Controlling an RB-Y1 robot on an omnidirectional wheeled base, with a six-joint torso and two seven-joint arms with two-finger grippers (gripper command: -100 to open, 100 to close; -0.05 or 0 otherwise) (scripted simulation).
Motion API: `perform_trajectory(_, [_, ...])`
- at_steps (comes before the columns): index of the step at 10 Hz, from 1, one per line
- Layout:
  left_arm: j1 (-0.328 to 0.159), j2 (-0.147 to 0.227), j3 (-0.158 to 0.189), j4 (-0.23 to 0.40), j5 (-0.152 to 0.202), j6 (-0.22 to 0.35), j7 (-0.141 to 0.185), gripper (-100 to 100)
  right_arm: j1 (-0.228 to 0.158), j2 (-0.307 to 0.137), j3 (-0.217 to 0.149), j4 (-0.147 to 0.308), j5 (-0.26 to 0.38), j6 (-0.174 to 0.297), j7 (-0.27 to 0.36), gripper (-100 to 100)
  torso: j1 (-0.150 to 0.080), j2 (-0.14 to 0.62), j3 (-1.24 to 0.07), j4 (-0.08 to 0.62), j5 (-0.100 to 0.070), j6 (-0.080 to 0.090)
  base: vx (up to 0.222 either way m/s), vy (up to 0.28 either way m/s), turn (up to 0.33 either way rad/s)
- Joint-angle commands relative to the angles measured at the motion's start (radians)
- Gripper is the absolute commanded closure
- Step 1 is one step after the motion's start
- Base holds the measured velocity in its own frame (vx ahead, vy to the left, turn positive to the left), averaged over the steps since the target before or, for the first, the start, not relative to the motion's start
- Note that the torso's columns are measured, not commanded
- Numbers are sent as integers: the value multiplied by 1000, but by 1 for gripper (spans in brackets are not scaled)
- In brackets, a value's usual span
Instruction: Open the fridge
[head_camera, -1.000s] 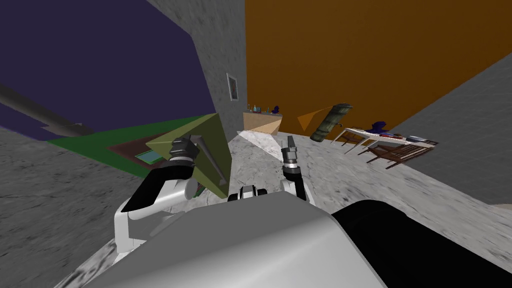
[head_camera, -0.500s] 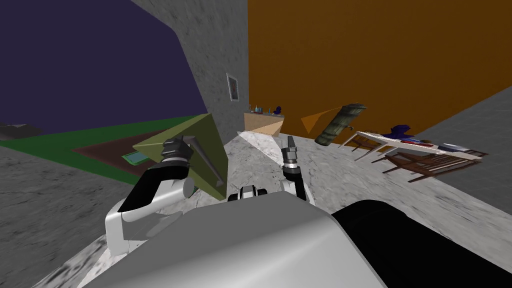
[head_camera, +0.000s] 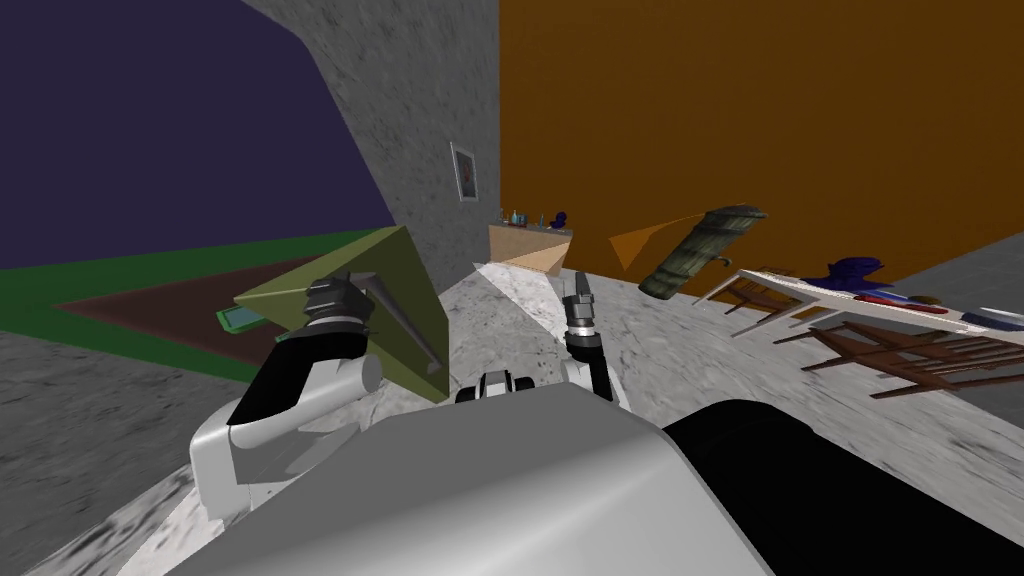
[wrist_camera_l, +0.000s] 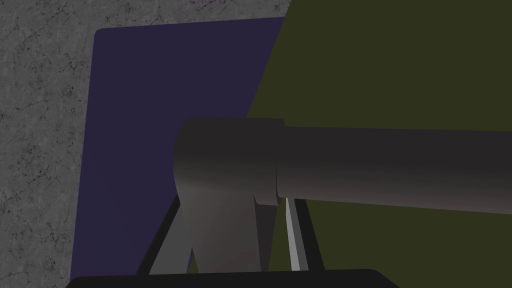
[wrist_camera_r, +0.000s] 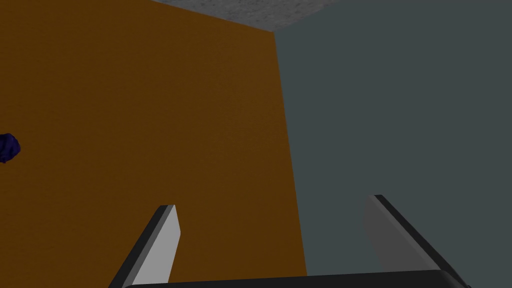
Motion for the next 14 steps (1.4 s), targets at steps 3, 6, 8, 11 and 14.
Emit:
perform_trajectory(3, [8, 1, 52, 5, -36, 5, 40, 100, 0, 0, 0, 0, 0, 0, 0, 0, 2, 0, 0, -1, 1, 1, 128, -215, 54])
perform_trajectory(6, [7, 1, 92, 9, -66, 14, 68, 100, 0, 0, 0, 0, 0, 0, 0, 0, 2, -7, -5, -3, 1, 2, 157, -245, 91])
perform_trajectory(8, [7, 1, 111, 12, -81, 19, 82, 100, 0, 0, 0, 0, 0, 0, 0, 0, 5, -3, -3, -3, 2, 2, 146, -226, 50])
perform_trajectory(11, [-45, 43, 132, 5, -100, 72, 94, -100, 0, 0, 0, 0, 0, 0, 0, 0, 7, 8, 5, 0, 3, 0, 62, -140, -11])
perform_trajectory(14, [-96, 82, 142, 2, -115, 142, 100, -100, -1, -1, 0, 0, 0, 0, 0, 0, 3, 14, 9, 5, 1, -3, -60, 42, -58])
